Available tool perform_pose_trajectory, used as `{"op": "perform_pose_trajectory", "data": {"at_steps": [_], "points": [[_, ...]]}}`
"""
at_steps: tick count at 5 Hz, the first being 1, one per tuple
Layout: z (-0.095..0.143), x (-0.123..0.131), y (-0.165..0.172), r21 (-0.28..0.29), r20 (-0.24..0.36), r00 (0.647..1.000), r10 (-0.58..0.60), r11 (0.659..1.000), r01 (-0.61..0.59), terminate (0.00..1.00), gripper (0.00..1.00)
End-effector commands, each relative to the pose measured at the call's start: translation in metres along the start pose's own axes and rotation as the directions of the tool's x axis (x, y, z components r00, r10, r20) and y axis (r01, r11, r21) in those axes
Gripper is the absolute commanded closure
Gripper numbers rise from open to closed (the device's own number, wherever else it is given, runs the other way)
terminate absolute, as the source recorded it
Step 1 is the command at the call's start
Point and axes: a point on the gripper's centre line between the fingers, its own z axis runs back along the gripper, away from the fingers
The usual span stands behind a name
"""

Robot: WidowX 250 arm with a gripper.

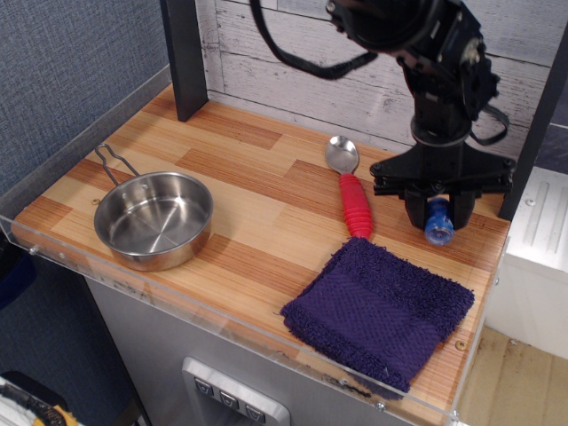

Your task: Move blue toy from left to right

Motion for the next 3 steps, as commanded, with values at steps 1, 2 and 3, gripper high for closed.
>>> {"op": "perform_pose_trajectory", "data": {"at_steps": [1,2,3], "points": [[0.0087,0.0023,-0.0087,-0.010,0.055,0.998,-0.030,0.999,0.030,0.00,1.00],[0.0112,0.0027,-0.0076,0.032,0.051,0.999,0.005,0.999,-0.006,0.00,0.00],[0.0157,0.0041,-0.0058,0.032,0.046,0.999,0.014,0.999,-0.015,0.00,0.00]]}}
